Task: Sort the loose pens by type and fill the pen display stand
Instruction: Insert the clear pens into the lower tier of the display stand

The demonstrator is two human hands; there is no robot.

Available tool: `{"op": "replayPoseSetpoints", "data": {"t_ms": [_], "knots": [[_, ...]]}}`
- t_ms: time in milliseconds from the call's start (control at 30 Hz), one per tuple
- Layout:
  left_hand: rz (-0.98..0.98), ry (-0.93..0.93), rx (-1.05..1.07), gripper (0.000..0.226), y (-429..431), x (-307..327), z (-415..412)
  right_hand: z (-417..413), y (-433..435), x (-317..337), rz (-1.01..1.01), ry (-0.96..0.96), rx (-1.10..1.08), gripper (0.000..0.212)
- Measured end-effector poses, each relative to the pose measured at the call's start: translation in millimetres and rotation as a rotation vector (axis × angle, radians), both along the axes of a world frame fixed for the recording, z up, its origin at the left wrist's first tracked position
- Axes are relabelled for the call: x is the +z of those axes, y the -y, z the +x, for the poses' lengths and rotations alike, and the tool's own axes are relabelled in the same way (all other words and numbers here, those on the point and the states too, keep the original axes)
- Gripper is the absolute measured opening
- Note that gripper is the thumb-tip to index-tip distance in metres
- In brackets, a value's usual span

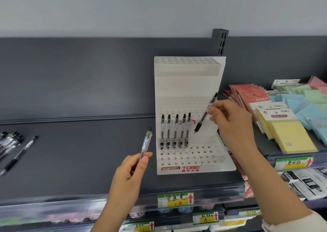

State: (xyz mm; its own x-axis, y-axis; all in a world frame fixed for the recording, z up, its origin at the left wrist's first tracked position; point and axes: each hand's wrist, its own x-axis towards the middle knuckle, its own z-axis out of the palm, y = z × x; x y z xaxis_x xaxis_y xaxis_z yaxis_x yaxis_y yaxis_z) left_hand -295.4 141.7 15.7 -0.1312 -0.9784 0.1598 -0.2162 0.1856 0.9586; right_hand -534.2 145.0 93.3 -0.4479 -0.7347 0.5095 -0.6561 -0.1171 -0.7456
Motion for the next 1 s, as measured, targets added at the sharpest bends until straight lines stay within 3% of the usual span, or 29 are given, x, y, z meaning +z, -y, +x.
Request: {"op": "replayPoseSetpoints", "data": {"t_ms": [367,600,733,1000], "knots": [[-0.012,0.033,-0.002,0.019,-3,0,3,8,12,-33,0.259,-0.214,0.017,0.014],[-0.013,0.013,-0.077,0.025,-7,4,-4,5,9,-36,0.266,-0.188,-0.030,0.015],[-0.026,0.008,-0.121,0.030,-7,3,-9,10,-8,-28,0.172,-0.178,-0.109,0.019],[-0.143,0.107,-0.283,0.032,-12,2,-29,56,-30,-39,0.291,0.252,0.430,0.013]]}}
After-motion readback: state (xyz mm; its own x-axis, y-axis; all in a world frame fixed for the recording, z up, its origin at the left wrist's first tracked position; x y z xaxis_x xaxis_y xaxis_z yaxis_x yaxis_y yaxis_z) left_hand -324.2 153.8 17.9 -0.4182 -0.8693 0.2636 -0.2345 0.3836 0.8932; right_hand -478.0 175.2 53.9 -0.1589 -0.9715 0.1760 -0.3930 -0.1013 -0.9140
